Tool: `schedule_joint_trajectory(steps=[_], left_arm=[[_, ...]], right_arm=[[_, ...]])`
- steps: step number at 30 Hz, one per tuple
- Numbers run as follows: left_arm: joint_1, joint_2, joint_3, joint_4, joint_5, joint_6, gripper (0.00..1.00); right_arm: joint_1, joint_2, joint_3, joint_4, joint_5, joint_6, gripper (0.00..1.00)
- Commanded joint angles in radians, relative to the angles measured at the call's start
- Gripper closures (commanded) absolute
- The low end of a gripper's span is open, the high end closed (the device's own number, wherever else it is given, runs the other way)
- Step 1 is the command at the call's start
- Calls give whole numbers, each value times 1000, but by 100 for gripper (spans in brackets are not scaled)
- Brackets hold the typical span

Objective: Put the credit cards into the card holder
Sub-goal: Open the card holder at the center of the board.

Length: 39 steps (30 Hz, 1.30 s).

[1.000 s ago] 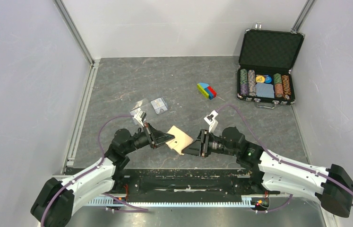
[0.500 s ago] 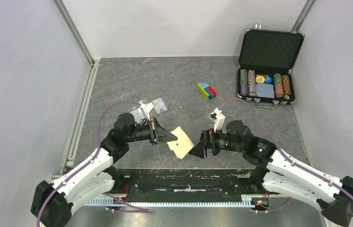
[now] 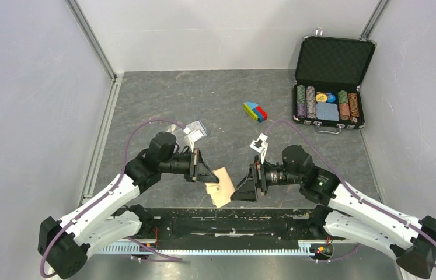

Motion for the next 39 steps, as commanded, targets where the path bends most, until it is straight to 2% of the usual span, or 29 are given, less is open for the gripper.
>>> schedule_joint_trajectory(steps=[1,7,11,14,17,18,19,21,22,24,27,29,33,39], left_arm=[[-5,-31,10,-4,-17,46,98],[-26,-40,-7,77,92,9,98],[-55,-55,-19,117,109,-24,98],[-65,-74,-34,155,103,-57,98],[-66,-88,-44,160,82,-67,97],[-66,-90,-48,159,73,-70,92],[-66,-91,-50,152,60,-71,83],[-66,-93,-46,110,2,-64,48],[-66,-95,-34,68,-41,-46,35],[-66,-96,4,-53,-157,-11,23],[-67,-75,73,-268,-364,20,20],[-76,-51,95,-341,-435,11,21],[-174,-4,127,-382,-562,-23,22],[-377,166,238,-419,-745,-78,28]], right_arm=[[-5,-24,9,67,-33,10,2],[-7,55,14,32,9,2,3],[-7,102,-17,156,-36,83,14],[1,124,-69,344,-83,190,41],[3,130,-81,385,-89,206,86],[3,123,-81,373,-81,199,96],[3,115,-81,356,-71,190,100],[3,97,-77,311,-41,169,100],[3,88,-73,278,-15,152,100],[2,70,-59,190,55,117,100],[2,43,-53,73,165,98,100],[3,35,-55,29,223,100,100],[1,33,-55,-18,296,107,100],[3,43,-61,-22,321,125,100]])
